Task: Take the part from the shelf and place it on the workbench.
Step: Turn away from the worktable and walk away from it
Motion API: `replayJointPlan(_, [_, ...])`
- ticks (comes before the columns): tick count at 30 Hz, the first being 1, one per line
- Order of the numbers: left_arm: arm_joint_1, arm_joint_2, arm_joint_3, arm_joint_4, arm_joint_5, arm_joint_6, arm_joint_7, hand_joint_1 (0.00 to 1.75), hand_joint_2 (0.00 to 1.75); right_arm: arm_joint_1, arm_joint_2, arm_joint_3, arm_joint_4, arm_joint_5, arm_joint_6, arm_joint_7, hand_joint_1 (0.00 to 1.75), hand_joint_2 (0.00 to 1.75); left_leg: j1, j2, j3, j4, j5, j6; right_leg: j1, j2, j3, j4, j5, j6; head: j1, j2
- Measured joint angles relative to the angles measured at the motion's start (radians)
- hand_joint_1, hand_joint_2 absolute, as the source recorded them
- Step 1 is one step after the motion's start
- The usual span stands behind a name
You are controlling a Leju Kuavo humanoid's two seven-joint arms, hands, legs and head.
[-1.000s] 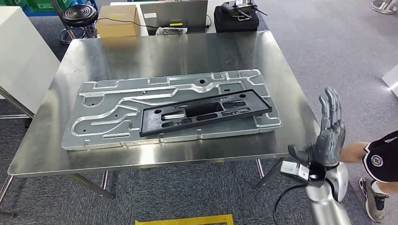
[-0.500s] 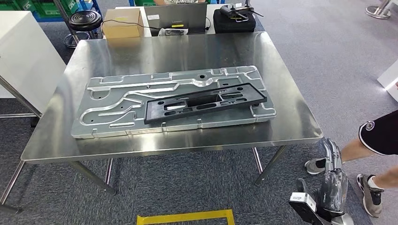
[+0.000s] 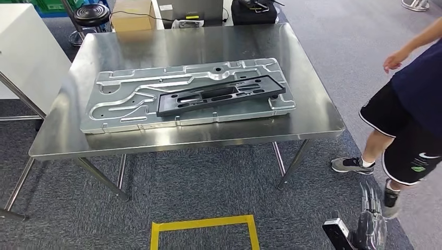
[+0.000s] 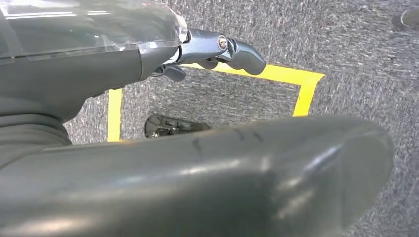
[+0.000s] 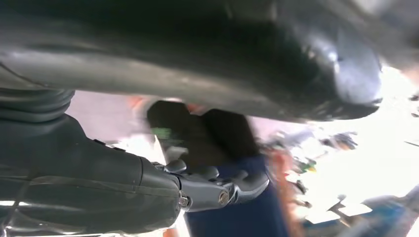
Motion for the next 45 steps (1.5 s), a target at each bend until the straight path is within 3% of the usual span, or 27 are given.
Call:
replayJointPlan(2, [0.004,0.001,0.0,0.0,-0.002,0.0,0.0,0.0,0.0,-0.02,0.0,-0.03,0.091,0.024,-0.014,0.0,0.0,0.0,0.003,-0.002,-0.017,0.034,-0.046,-0.009,-0.002,-0.003,-0.021,-0.003,0.023,-0.017,0.0,0.0])
replayJointPlan(5, [0.007,0.001,0.0,0.0,-0.004,0.0,0.0,0.0,0.0,-0.061,-0.01,-0.089,0.285,0.064,-0.039,0.002,0.0,0.0,0.005,-0.003,-0.064,0.208,-0.195,-0.013,0.003,-0.004,-0.069,-0.002,0.061,-0.029,0.0,0.0])
replayJointPlan(6, [0.008,0.0,0.0,0.0,-0.005,0.0,0.0,0.0,0.0,-0.075,-0.017,-0.115,0.367,0.075,-0.044,0.006,0.0,0.0,0.005,-0.003,-0.069,0.263,-0.216,-0.014,0.006,-0.005,-0.087,0.001,0.073,-0.03,0.0,0.0])
replayJointPlan(7, [0.009,0.0,0.0,0.0,-0.006,0.0,0.001,0.0,0.0,-0.087,-0.024,-0.14,0.449,0.083,-0.045,0.014,0.0,0.0,0.005,-0.003,-0.06,0.291,-0.211,-0.013,0.009,-0.007,-0.104,0.004,0.084,-0.029,0.0,0.0])
replayJointPlan(8, [0.01,0.0,0.0,0.0,-0.007,0.0,0.001,0.0,0.0,-0.098,-0.032,-0.162,0.528,0.089,-0.042,0.029,0.0,0.0,0.005,-0.003,-0.036,0.288,-0.188,-0.011,0.011,-0.009,-0.122,0.009,0.094,-0.029,0.0,0.0])
replayJointPlan(10, [0.01,0.001,0.0,0.0,-0.014,-0.002,0.006,0.0,0.0,-0.118,-0.04,-0.194,0.659,0.101,-0.015,0.09,0.0,0.0,0.001,-0.003,0.063,0.175,-0.143,0.001,0.015,-0.01,-0.152,0.021,0.111,-0.027,0.0,0.0])
replayJointPlan(12, [0.008,0.002,-0.001,0.0,-0.024,-0.012,0.015,0.0,0.0,-0.139,-0.041,-0.214,0.772,0.117,0.035,0.197,0.0,0.0,-0.006,-0.003,0.163,0.027,-0.154,0.015,0.016,-0.01,-0.17,0.03,0.129,-0.02,0.0,0.0])
replayJointPlan(14, [0.005,0.003,-0.002,0.0,-0.031,-0.021,0.021,0.0,0.0,-0.155,-0.04,-0.229,0.856,0.125,0.073,0.289,0.0,0.0,-0.012,-0.002,0.192,-0.035,-0.167,0.025,0.013,-0.011,-0.175,0.029,0.148,-0.008,0.0,0.0])
replayJointPlan(16, [0.006,0.0,-0.003,0.0,-0.033,-0.025,0.025,0.0,0.0,-0.164,-0.039,-0.244,0.916,0.124,0.087,0.326,0.0,0.0,-0.009,0.002,0.177,-0.042,-0.143,0.04,0.009,-0.009,-0.181,0.03,0.148,0.004,0.0,0.0])
replayJointPlan(17, [0.006,-0.001,-0.003,0.001,-0.033,-0.025,0.026,0.0,0.0,-0.166,-0.038,-0.249,0.94,0.124,0.091,0.334,0.0,0.0,-0.007,0.004,0.165,-0.046,-0.126,0.046,0.008,-0.007,-0.19,0.048,0.119,0.009,0.0,0.0])
replayJointPlan(20, [0.008,-0.002,-0.003,0.001,-0.033,-0.027,0.027,0.0,0.0,-0.175,-0.04,-0.262,0.986,0.124,0.093,0.342,0.0,0.0,-0.004,0.008,0.114,-0.05,-0.081,0.053,-0.001,-0.001,-0.226,0.202,-0.041,0.025,0.0,0.0])
replayJointPlan(21, [0.009,-0.002,-0.003,0.001,-0.033,-0.027,0.027,0.0,0.0,-0.178,-0.041,-0.266,0.996,0.124,0.094,0.343,0.0,0.0,-0.004,0.009,0.095,-0.047,-0.068,0.051,-0.005,-0.001,-0.232,0.263,-0.068,0.031,0.0,0.0])
replayJointPlan(22, [0.009,-0.002,-0.003,0.001,-0.033,-0.027,0.027,0.0,0.0,-0.18,-0.042,-0.27,1.005,0.124,0.094,0.344,0.0,0.0,-0.003,0.009,0.076,-0.044,-0.055,0.049,-0.009,-0.001,-0.228,0.306,-0.068,0.036,0.0,0.0])
replayJointPlan(23, [0.009,-0.002,-0.003,0.001,-0.034,-0.028,0.027,0.0,0.0,-0.182,-0.042,-0.272,1.012,0.124,0.098,0.349,0.0,0.0,-0.002,0.01,0.055,-0.039,-0.042,0.045,-0.014,-0.001,-0.211,0.32,-0.044,0.041,0.0,0.0])
replayJointPlan(25, [0.01,-0.003,-0.003,0.001,-0.039,-0.031,0.028,0.0,0.0,-0.187,-0.042,-0.276,1.023,0.123,0.124,0.385,0.0,0.0,0.002,0.01,0.017,-0.024,-0.022,0.036,-0.021,-0.001,-0.129,0.249,0.014,0.048,0.0,0.0])
replayJointPlan(26, [0.01,-0.003,-0.004,0.001,-0.043,-0.033,0.029,0.0,0.0,-0.192,-0.043,-0.278,1.028,0.123,0.157,0.428,0.0,0.0,0.003,0.01,0.0,-0.014,-0.014,0.03,-0.023,-0.001,-0.064,0.167,0.014,0.049,0.0,0.0])
replayJointPlan(28, [0.009,-0.004,-0.008,0.001,-0.056,-0.038,0.032,0.0,0.0,-0.199,-0.042,-0.282,1.04,0.122,0.246,0.549,0.0,0.0,0.004,0.01,-0.017,0.001,0.0,0.016,-0.02,0.001,0.034,0.028,-0.025,0.039,0.0,0.0])
replayJointPlan(29, [0.009,-0.004,-0.01,0.001,-0.063,-0.041,0.035,0.0,0.0,-0.202,-0.041,-0.286,1.047,0.121,0.294,0.618,0.0,0.0,0.004,0.009,-0.021,0.003,0.009,0.008,-0.015,0.001,0.058,-0.012,-0.041,0.029,0.0,0.0])
replayJointPlan(31, [0.01,-0.004,-0.012,0.001,-0.073,-0.047,0.042,0.0,0.0,-0.204,-0.035,-0.294,1.058,0.124,0.36,0.726,0.0,0.0,0.008,0.009,-0.024,0.001,0.025,-0.007,-0.011,-0.002,0.048,-0.016,-0.032,0.008,0.0,0.0])
replayJointPlan(32, [0.011,-0.004,-0.013,0.001,-0.077,-0.05,0.046,0.0,0.0,-0.204,-0.03,-0.297,1.062,0.13,0.383,0.764,0.0,0.0,0.011,0.008,-0.03,0.009,0.011,-0.013,-0.011,-0.004,0.037,-0.014,-0.02,-0.002,0.0,0.0])
replayJointPlan(33, [0.012,-0.004,-0.015,0.001,-0.08,-0.052,0.05,0.0,0.0,-0.204,-0.026,-0.298,1.065,0.138,0.402,0.792,0.0,0.0,0.013,0.006,-0.041,0.035,-0.024,-0.017,-0.011,-0.006,0.024,-0.015,-0.008,-0.011,0.0,0.0])
replayJointPlan(36, [0.011,-0.006,-0.025,0.002,-0.089,-0.055,0.058,0.0,0.0,-0.205,-0.015,-0.298,1.07,0.155,0.438,0.824,0.0,0.0,0.015,0.003,-0.09,0.216,-0.177,-0.025,-0.004,-0.009,-0.031,-0.009,0.032,-0.025,0.0,0.0])
replayJointPlan(37, [0.01,-0.006,-0.028,0.003,-0.091,-0.055,0.059,0.0,0.0,-0.205,-0.012,-0.298,1.071,0.157,0.445,0.827,0.0,0.0,0.015,0.003,-0.095,0.273,-0.195,-0.025,-0.001,-0.009,-0.051,-0.005,0.045,-0.027,0.0,0.0])
replayJointPlan(39, [0.009,-0.007,-0.033,0.003,-0.094,-0.055,0.059,0.0,0.0,-0.206,-0.009,-0.298,1.073,0.16,0.452,0.829,0.0,0.0,0.014,0.003,-0.059,0.298,-0.162,-0.02,0.006,-0.009,-0.092,0.008,0.066,-0.026,-0.001,0.0])
replayJointPlan(41, [0.005,-0.006,-0.036,0.003,-0.095,-0.055,0.057,0.0,0.0,-0.206,-0.006,-0.298,1.073,0.16,0.454,0.829,0.0,0.0,0.009,0.002,0.045,0.186,-0.125,-0.006,0.01,-0.009,-0.126,0.023,0.083,-0.023,-0.001,0.0])
replayJointPlan(43, [-0.001,-0.005,-0.037,0.003,-0.096,-0.054,0.056,0.0,0.0,-0.207,-0.004,-0.298,1.074,0.16,0.454,0.829,0.0,0.0,0.002,0.001,0.147,0.035,-0.148,0.01,0.012,-0.01,-0.146,0.033,0.1,-0.015,0.0,0.0])
replayJointPlan(45, [-0.005,-0.004,-0.037,0.003,-0.096,-0.054,0.054,0.0,0.0,-0.208,-0.002,-0.298,1.074,0.16,0.455,0.828,0.0,0.0,-0.004,0.002,0.176,-0.03,-0.164,0.022,0.009,-0.012,-0.152,0.031,0.12,-0.002,0.0,0.0])
